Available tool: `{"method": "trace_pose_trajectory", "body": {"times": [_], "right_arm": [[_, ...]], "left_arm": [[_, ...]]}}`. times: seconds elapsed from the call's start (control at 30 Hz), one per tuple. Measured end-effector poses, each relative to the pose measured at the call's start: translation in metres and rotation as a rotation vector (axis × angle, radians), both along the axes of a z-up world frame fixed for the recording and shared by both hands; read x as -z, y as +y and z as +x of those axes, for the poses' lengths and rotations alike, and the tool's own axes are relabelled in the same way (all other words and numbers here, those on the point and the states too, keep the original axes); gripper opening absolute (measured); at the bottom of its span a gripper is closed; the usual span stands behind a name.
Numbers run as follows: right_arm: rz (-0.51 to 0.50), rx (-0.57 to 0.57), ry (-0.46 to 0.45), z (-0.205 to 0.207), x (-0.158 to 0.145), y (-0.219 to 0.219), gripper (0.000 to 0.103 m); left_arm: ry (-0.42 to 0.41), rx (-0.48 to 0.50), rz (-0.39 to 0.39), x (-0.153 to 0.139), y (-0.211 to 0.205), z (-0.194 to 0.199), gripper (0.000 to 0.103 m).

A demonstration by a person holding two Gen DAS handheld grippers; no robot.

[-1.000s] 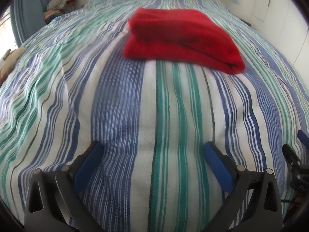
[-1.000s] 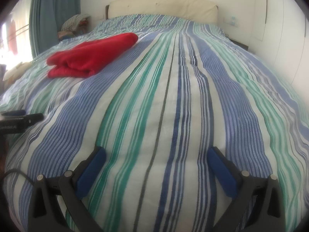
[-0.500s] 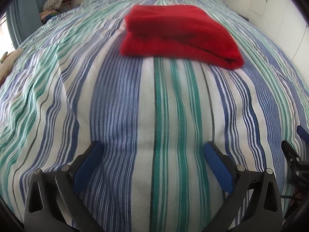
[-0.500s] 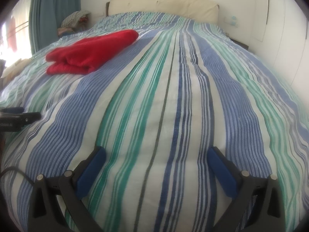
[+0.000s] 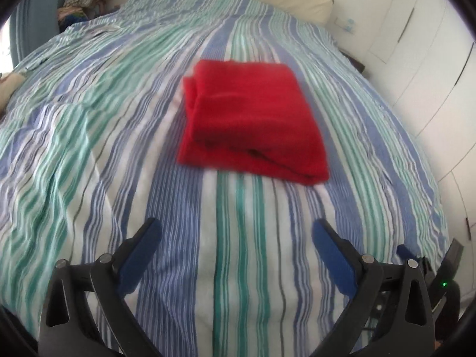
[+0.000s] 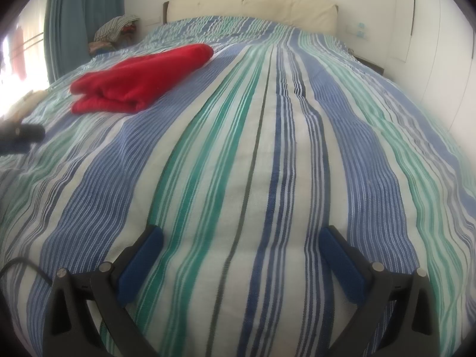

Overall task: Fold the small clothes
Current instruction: 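Move the left gripper to the folded sweater's edge and grasp it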

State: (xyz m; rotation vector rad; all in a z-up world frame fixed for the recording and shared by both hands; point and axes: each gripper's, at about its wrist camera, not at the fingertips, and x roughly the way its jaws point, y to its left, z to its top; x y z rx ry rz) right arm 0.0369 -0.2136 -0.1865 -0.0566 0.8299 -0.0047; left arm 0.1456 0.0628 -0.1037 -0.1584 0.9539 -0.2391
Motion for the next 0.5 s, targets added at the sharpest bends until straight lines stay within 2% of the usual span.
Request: {"method": "trace_pose_trajectory", "body": {"times": [0.17,0.33,0.4,0.5], "right_arm": [[-0.001,0.007,0.039,0.003,-0.002,0.001,0.103],[0.011,-0.006,0.177,0.016,-0.017,0.000,0.103],[0.068,-0.024,0.199,0.025,-0.035,-0.005,0.102],[0.205,-0.070,0.128,0.051,-0.072,-0.015,0.102]], "left_arm": [[-0.016,0.018,-0.047,-0.032,-0.007,0.060,0.101],[0.035,0.011,-0.012,-0.025,-0.008,0.120,0.101],[0.071,-0.012,-0.008,-0.015,0.001,0.138,0.101],[0.133,-0.048,-0.051,0.004,0.018,0.158,0.101]]}}
